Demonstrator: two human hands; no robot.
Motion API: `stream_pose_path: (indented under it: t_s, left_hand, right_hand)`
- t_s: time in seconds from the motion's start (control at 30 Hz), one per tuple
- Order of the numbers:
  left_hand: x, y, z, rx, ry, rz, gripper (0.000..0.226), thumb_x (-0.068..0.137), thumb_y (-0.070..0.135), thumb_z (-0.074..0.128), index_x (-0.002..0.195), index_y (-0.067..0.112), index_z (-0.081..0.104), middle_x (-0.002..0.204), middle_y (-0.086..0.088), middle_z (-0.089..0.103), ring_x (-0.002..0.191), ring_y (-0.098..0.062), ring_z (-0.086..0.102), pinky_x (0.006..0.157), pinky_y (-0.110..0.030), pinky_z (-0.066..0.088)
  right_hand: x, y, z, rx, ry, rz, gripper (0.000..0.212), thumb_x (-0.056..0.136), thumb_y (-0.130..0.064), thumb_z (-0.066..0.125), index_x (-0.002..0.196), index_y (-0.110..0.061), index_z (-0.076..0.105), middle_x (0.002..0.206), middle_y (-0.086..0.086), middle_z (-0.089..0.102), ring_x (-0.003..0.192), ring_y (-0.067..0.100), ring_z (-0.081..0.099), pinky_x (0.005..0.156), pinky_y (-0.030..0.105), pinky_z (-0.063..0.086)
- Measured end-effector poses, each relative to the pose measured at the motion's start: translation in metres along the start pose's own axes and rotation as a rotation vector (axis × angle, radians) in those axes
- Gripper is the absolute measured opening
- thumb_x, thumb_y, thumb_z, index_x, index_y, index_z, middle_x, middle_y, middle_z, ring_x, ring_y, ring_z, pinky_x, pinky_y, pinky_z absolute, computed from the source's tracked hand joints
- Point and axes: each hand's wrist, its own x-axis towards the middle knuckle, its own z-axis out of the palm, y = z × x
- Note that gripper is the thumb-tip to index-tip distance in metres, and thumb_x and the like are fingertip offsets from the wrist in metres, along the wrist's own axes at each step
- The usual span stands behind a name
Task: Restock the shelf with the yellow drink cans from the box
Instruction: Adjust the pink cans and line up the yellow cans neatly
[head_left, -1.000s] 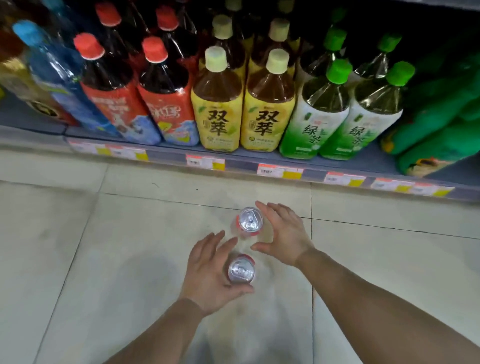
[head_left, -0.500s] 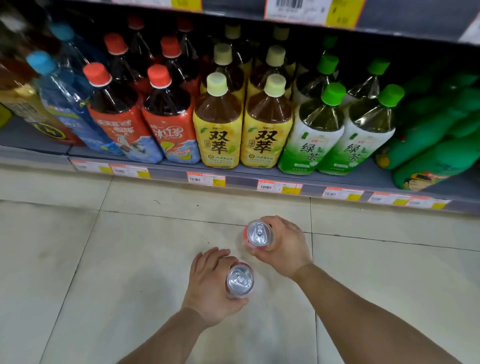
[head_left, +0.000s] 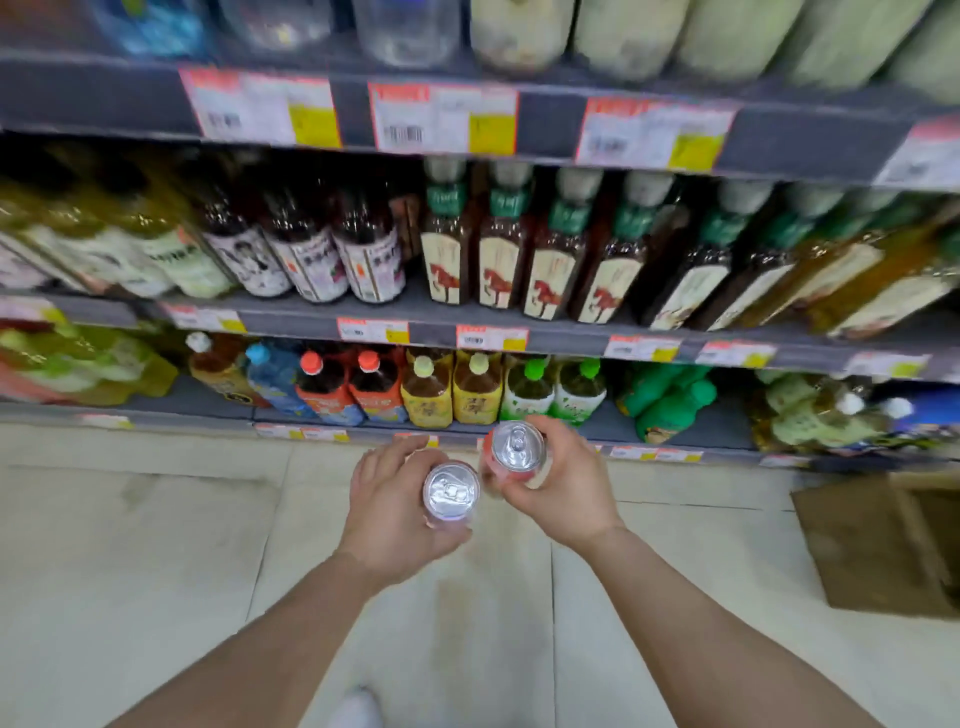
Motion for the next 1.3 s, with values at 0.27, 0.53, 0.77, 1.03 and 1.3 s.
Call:
stream_pose_path:
  t_s: [0.27,0.53,0.77,1.03,1.3]
  left_hand:
    - [-0.024,0.167,-0.192,-0.150,0.122,0.129,0.064,0.046,0.064,0.078,0.104,0.049,0.054,0.110,0.028,0.056,0.109,0.007,0.050,0.096,-0.016,0.037]
    - [-0.056,0.288,-0.352,-0.523,0.226,0.151,0.051,0.056,0.017,0.091,0.097,0.030,0.063,0.093,0.005,0.074,0.079,-0.007,0.069,0.066,-0.015,0.051]
    - [-0.091,0.323,-0.440,-0.689,0.319,0.182,0.058,0.050,0.036,0.079,0.104,0.034,0.059,0.098,0.019,0.070,0.090,0.001,0.065,0.076,-0.015,0.047]
    - [-0.084,0.296,-0.496,-0.751,0.325,0.163,0.057,0.057,0.032,0.080,0.109,0.031,0.058,0.104,0.005,0.071,0.093,-0.004,0.067,0.078,-0.026,0.050]
    - [-0.035,0.227,-0.581,-0.727,0.267,0.202,0.050,0.064,0.027,0.085,0.106,0.034,0.059,0.096,0.008,0.073,0.086,-0.012,0.069,0.072,-0.031,0.054]
  right_hand:
    - [-0.061,-0.182,-0.200,0.170,0.072,-0.096,0.045,0.060,-0.043,0.081,0.093,-0.055,0.054,0.094,-0.027,0.065,0.087,-0.010,0.060,0.073,0.007,0.044]
    - [-0.102,-0.321,-0.336,0.238,0.110,-0.304,0.051,0.063,-0.030,0.084,0.107,-0.035,0.060,0.102,-0.013,0.069,0.091,-0.007,0.063,0.078,0.012,0.049]
    - [-0.115,-0.399,-0.378,0.216,0.115,-0.444,0.043,0.070,-0.026,0.081,0.104,-0.040,0.057,0.094,-0.021,0.069,0.083,-0.012,0.062,0.070,0.005,0.044]
    - [-0.102,-0.454,-0.357,0.240,0.105,-0.445,0.046,0.072,-0.035,0.079,0.108,-0.045,0.053,0.099,-0.026,0.064,0.085,-0.016,0.060,0.070,0.009,0.048]
    - [-0.042,-0.545,-0.316,0.410,0.271,-0.396,0.062,0.071,-0.037,0.080,0.123,-0.040,0.047,0.105,-0.014,0.065,0.091,0.001,0.065,0.082,0.028,0.056]
